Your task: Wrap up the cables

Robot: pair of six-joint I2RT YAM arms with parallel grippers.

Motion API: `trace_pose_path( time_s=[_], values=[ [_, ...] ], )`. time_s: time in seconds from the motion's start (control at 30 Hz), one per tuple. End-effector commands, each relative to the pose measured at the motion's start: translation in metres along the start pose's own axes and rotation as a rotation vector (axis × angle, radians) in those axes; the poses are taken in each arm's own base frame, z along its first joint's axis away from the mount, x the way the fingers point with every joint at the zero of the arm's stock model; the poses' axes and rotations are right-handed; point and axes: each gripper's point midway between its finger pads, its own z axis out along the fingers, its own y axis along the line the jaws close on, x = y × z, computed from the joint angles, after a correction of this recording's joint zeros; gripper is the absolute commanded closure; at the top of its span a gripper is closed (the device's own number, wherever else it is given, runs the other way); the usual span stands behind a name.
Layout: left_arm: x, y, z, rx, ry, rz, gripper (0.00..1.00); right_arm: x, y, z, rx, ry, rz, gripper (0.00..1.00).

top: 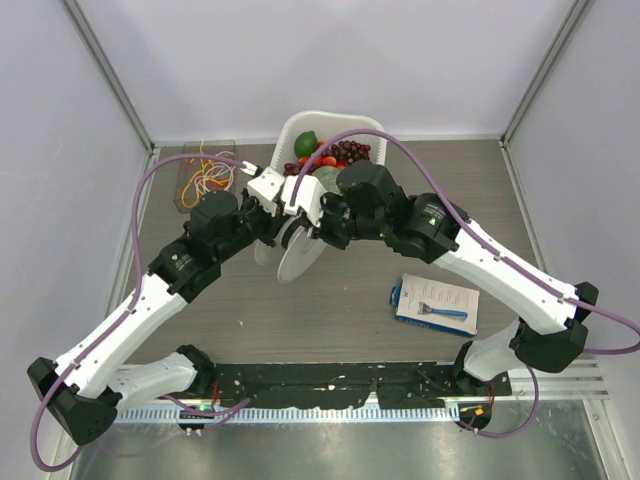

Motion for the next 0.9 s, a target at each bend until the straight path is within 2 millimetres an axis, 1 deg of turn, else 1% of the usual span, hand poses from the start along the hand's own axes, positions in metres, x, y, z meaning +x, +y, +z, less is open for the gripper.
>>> trace_pose_path(
  time_s=[0.0, 0.03, 0.07, 0.1, 0.13, 0.2, 0.23, 0.27, 0.3, 0.33, 0.37, 0.47, 0.57, 0.6, 0.63, 0.67, 0.7, 0.77, 0.8, 0.87],
  values=[
    [-0.016, 0.011, 0.0, -0.073, -0.068, -0.016, 1.0, -0.061, -0.027, -0.038, 0.131, -0.301, 0.275, 0.99],
    [-0.016, 0.011, 0.0, -0.074, -0.073, -0.024, 1.0, -0.056, -0.025, -0.035, 0.128, -0.298, 0.301, 0.99],
    [-0.016, 0.011, 0.0, -0.074, -0.076, -0.027, 1.0, -0.058, -0.026, -0.039, 0.124, -0.321, 0.347, 0.99],
    [-0.016, 0.012, 0.001, -0.076, -0.074, -0.027, 1.0, -0.054, -0.027, -0.037, 0.12, -0.316, 0.373, 0.99],
    [-0.016, 0.012, 0.001, -0.074, -0.074, -0.027, 1.0, -0.055, -0.023, -0.036, 0.091, -0.321, 0.415, 0.99],
    [-0.018, 0.013, 0.002, -0.081, -0.088, -0.027, 1.0, -0.051, -0.025, -0.034, 0.08, -0.318, 0.479, 0.99],
    [-0.018, 0.014, 0.002, -0.086, -0.09, -0.028, 1.0, -0.046, -0.03, -0.032, 0.081, -0.315, 0.534, 0.99],
    [-0.017, 0.015, 0.003, -0.095, -0.093, -0.028, 1.0, -0.047, -0.03, -0.032, 0.06, -0.322, 0.586, 0.99],
    [-0.017, 0.017, 0.004, -0.107, -0.097, -0.025, 1.0, -0.042, -0.038, -0.031, 0.072, -0.319, 0.615, 0.99],
    [-0.016, 0.019, 0.004, -0.118, -0.097, -0.02, 1.0, -0.044, -0.038, -0.031, 0.048, -0.329, 0.658, 0.99],
    [-0.015, 0.022, 0.003, -0.131, -0.102, -0.015, 1.0, -0.04, -0.044, -0.031, 0.051, -0.328, 0.682, 0.99],
    [-0.015, 0.028, 0.004, -0.165, -0.11, 0.006, 1.0, -0.044, -0.035, -0.031, -0.031, -0.337, 0.734, 0.99],
    [-0.02, 0.041, 0.002, -0.238, -0.117, 0.013, 1.0, -0.037, -0.022, -0.025, -0.093, -0.302, 0.786, 0.99],
    [-0.022, 0.046, 0.002, -0.267, -0.12, 0.016, 1.0, -0.034, -0.014, -0.022, -0.132, -0.289, 0.796, 0.99],
    [-0.022, 0.051, 0.002, -0.29, -0.122, 0.017, 1.0, -0.037, -0.008, -0.024, -0.173, -0.292, 0.809, 0.99],
    [-0.023, 0.053, 0.001, -0.307, -0.123, 0.019, 1.0, -0.034, -0.003, -0.02, -0.193, -0.284, 0.824, 0.99],
    [-0.023, 0.056, 0.001, -0.326, -0.12, 0.016, 1.0, -0.036, 0.002, -0.02, -0.226, -0.283, 0.851, 0.99],
    [-0.024, 0.061, 0.002, -0.347, -0.122, 0.013, 1.0, -0.036, 0.004, -0.015, -0.242, -0.279, 0.889, 0.99],
    [-0.024, 0.06, 0.004, -0.344, -0.122, 0.014, 1.0, -0.034, 0.005, -0.012, -0.244, -0.274, 0.9, 0.99],
    [-0.025, 0.057, 0.005, -0.333, -0.128, 0.013, 1.0, -0.036, 0.003, -0.01, -0.243, -0.282, 0.922, 0.99]
  ],
)
